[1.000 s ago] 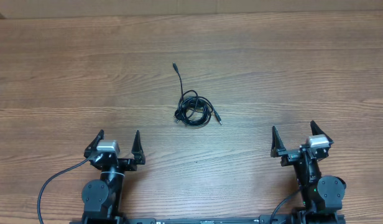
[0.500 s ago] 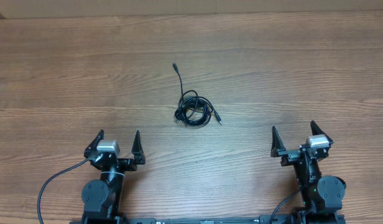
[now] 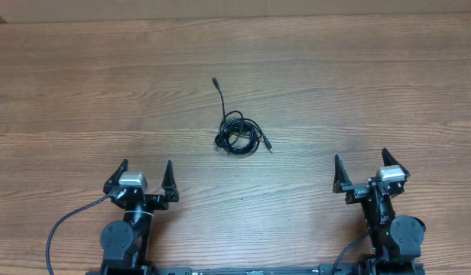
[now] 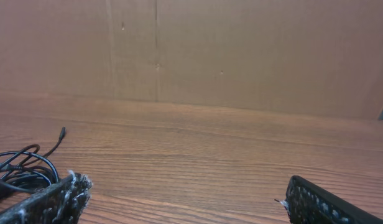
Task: Untangle cables
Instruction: 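Move the left gripper forward over the coiled black cable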
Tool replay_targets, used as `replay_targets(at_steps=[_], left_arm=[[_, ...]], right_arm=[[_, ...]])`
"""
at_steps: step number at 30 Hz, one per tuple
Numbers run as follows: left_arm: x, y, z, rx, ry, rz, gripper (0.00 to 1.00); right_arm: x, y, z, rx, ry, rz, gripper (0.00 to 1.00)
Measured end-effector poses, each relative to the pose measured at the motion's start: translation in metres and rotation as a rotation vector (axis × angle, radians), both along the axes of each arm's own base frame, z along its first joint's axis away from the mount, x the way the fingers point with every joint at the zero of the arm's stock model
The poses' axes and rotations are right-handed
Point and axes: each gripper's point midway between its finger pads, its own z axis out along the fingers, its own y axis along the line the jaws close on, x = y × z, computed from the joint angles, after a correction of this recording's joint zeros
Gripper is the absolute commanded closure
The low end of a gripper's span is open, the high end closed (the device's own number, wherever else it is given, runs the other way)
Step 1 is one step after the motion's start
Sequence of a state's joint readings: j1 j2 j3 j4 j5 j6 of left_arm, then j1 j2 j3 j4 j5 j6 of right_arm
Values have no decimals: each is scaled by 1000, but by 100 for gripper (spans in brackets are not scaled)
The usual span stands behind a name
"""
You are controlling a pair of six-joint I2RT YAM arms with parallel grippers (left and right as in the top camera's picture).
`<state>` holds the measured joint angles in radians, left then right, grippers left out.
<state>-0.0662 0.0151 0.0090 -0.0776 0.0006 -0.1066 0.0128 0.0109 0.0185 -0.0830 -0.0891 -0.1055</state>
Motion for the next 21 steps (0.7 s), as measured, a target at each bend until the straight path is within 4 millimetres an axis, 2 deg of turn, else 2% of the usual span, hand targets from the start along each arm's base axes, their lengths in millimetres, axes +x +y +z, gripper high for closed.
replay_targets(at_steps=[5,7,9,11,12,15,17,21], left_arm=[[-3,-23,6,-232,8,-117,0],[-4,-32,17,-346,-13,-167,1],[-8,-40,42,-426,-91,-238,0],[-15,-47,75,-465,-210,-309,0],[-24,-50,100,-487,-293,-357,0],[-30,-49,121,-498,-331,-364,0],[-38,-47,149,-471,-363,-359,0],[-46,-48,193,-387,-308,-340,0]], right_arm=[[0,0,0,0,0,0,0],[0,0,0,0,1,0,0],[0,0,0,0,1,0,0],[0,0,0,0,0,0,0],[0,0,0,0,0,0,0],[0,0,0,0,0,0,0],[0,0,0,0,0,0,0],[0,0,0,0,0,0,0]])
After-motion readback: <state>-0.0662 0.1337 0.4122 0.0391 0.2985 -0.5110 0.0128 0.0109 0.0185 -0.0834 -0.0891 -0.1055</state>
